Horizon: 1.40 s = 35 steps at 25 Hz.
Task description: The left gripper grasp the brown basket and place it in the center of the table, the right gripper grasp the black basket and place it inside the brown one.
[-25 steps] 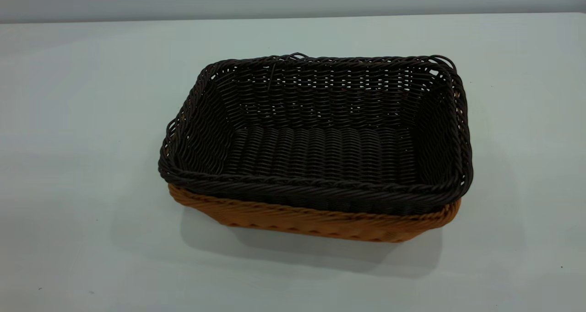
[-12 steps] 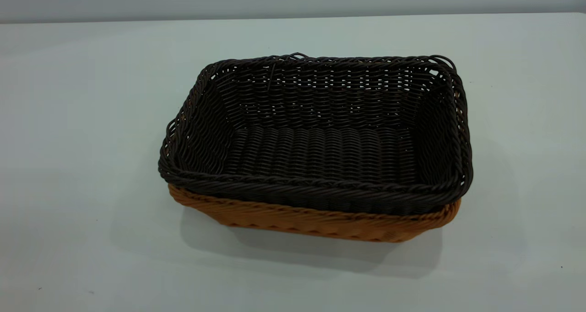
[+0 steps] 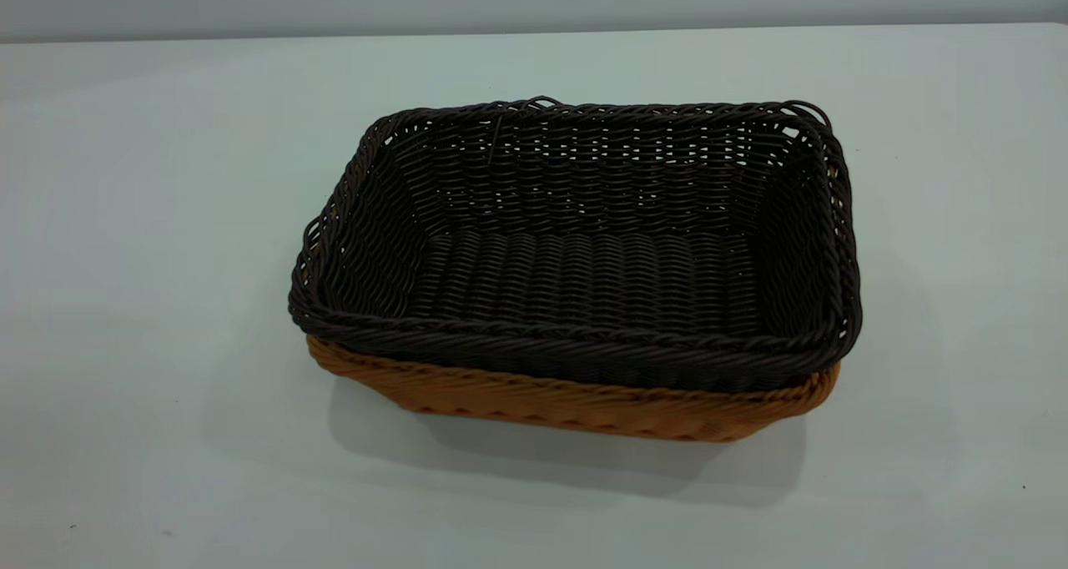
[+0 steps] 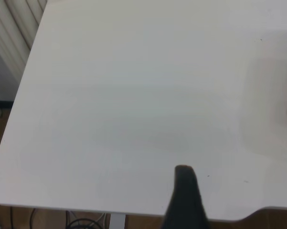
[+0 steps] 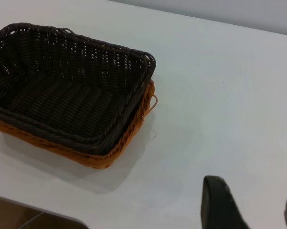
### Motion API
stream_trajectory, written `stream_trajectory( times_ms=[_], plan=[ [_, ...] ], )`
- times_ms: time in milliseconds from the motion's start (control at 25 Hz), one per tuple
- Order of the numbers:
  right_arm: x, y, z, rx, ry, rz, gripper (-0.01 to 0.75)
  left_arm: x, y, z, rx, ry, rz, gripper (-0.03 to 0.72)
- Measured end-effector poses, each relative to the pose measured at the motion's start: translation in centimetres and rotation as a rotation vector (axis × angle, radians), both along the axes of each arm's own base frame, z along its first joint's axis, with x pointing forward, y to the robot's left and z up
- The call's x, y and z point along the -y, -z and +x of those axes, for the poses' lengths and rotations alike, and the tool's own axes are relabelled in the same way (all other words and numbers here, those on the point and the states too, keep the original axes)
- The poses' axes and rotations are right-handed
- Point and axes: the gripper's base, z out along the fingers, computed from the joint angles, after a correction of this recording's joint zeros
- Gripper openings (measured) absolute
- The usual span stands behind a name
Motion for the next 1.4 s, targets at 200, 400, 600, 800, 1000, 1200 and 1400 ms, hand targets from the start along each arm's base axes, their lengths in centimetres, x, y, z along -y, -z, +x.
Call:
stream_trajectory(
  times_ms=[200, 400, 600, 800, 1000, 1200, 1400],
  plan=[
    [0.0, 0.0, 0.0, 0.0, 0.0, 0.0, 0.239, 0.0, 0.0, 0.0, 0.0, 0.0, 0.0, 0.513],
    [0.0, 0.0, 0.0, 0.0, 0.0, 0.0, 0.239, 0.0, 0.0, 0.0, 0.0, 0.0, 0.0, 0.513],
    [0.0, 0.0, 0.0, 0.0, 0.0, 0.0, 0.239, 0.0, 0.0, 0.0, 0.0, 0.0, 0.0, 0.513],
    [0.1, -0.1, 0.1, 0.013, 0.018, 0.011, 0.239, 0.0, 0.0, 0.0, 0.0, 0.0, 0.0, 0.513],
    [0.7, 0.0, 0.2, 0.003, 0.113, -0.003, 0.239, 0.0, 0.0, 0.0, 0.0, 0.001, 0.001, 0.513],
    [1.3, 0.0, 0.3, -0.008, 0.208, 0.023, 0.239, 0.0, 0.0, 0.0, 0.0, 0.001, 0.001, 0.513],
    [1.8, 0.1, 0.3, -0.01, 0.273, 0.025, 0.239, 0.0, 0.0, 0.0, 0.0, 0.001, 0.001, 0.513]
  ],
)
